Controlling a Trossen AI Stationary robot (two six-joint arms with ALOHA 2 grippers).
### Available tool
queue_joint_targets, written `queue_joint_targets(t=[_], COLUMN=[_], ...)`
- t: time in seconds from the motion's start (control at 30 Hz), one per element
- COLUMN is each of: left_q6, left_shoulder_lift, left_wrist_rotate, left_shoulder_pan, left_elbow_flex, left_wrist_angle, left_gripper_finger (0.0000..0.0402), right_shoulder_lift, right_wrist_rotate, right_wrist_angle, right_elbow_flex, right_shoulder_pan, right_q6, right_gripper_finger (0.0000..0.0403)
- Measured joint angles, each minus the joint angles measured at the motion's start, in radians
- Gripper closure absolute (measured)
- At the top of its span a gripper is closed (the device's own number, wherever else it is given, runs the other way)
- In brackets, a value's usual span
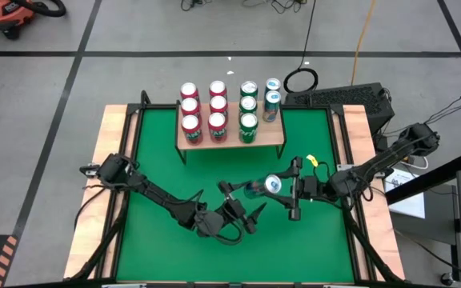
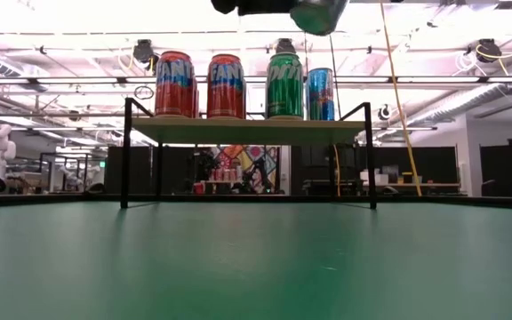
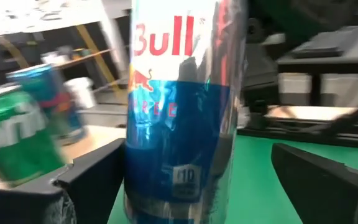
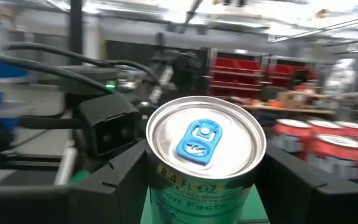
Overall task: Place canned beverage on shelf
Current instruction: Put the blue soda can on the shelf aligned with the other blue soda cans
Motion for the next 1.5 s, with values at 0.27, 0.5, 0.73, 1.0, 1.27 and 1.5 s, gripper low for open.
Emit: queue_joint_targets(t=[0.27, 0.5, 0.73, 1.0, 1.27, 1.5], left_q6=[-0.053, -0.104, -0.142, -0.144, -0.133, -0.150], left_shoulder_lift=[0.000, 0.000, 0.000, 0.000, 0.000, 0.000], left_wrist_rotate=[0.149, 0.150, 0.201, 0.273, 0.273, 0.274], left_shoulder_pan=[-0.035, -0.059, -0.055, -0.050, -0.050, -0.047], left_elbow_flex=[0.000, 0.000, 0.000, 0.000, 0.000, 0.000], left_wrist_angle=[0.000, -0.003, -0.003, -0.003, -0.003, -0.003], left_gripper_finger=[0.0007, 0.0007, 0.0007, 0.0007, 0.0015, 0.0089], right_shoulder_lift=[-0.042, -0.044, -0.044, -0.044, -0.044, -0.044], right_wrist_rotate=[-0.216, -0.282, -0.390, -0.499, -0.490, -0.488], right_wrist_angle=[-0.055, -0.054, -0.055, -0.074, -0.094, -0.093], right_elbow_flex=[0.000, 0.000, 0.000, 0.000, 0.000, 0.000], right_shoulder_pan=[0.000, 0.000, 0.000, 0.001, 0.001, 0.001], right_q6=[0.033, 0.024, -0.038, -0.100, -0.101, -0.112], right_gripper_finger=[0.0171, 0.0171, 0.0170, 0.0167, 0.0166, 0.0166])
